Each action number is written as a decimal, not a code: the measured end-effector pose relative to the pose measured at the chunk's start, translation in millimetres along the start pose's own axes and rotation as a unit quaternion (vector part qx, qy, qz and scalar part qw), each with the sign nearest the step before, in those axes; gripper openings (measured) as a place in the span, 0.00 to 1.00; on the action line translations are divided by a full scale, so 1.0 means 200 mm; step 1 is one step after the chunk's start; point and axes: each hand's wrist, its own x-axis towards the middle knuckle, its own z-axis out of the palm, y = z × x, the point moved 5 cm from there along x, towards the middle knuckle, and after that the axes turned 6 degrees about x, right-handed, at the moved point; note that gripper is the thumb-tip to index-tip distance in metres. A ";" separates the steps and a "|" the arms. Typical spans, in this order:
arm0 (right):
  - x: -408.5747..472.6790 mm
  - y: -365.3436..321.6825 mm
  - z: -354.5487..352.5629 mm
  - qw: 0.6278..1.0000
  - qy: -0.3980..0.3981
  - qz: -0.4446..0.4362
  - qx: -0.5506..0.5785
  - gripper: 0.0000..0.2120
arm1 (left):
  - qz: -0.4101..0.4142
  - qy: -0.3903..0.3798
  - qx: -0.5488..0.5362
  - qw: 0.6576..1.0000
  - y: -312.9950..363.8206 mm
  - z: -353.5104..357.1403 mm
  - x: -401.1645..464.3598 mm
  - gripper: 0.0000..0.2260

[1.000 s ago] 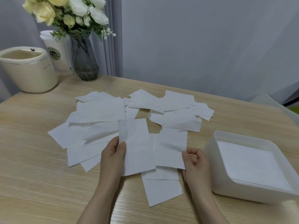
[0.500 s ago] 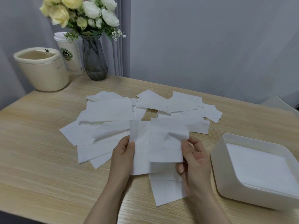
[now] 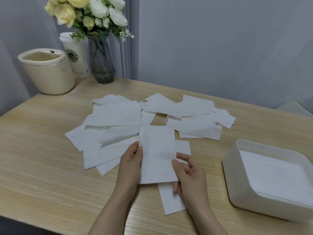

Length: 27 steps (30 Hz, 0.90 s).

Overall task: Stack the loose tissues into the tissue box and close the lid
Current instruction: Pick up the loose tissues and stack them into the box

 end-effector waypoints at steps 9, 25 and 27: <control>0.00 0.01 0.01 1.000 -0.012 0.002 -0.020 0.02 | 0.001 -0.014 -0.021 1.000 -0.01 0.01 0.00 0.10; -0.01 -0.03 -0.04 0.999 0.024 0.003 -0.030 0.03 | 0.035 0.018 0.062 0.997 -0.03 0.00 0.01 0.11; 0.00 -0.06 -0.12 0.991 0.093 -0.035 -0.086 0.06 | 0.033 0.036 0.056 0.997 -0.03 -0.02 0.02 0.12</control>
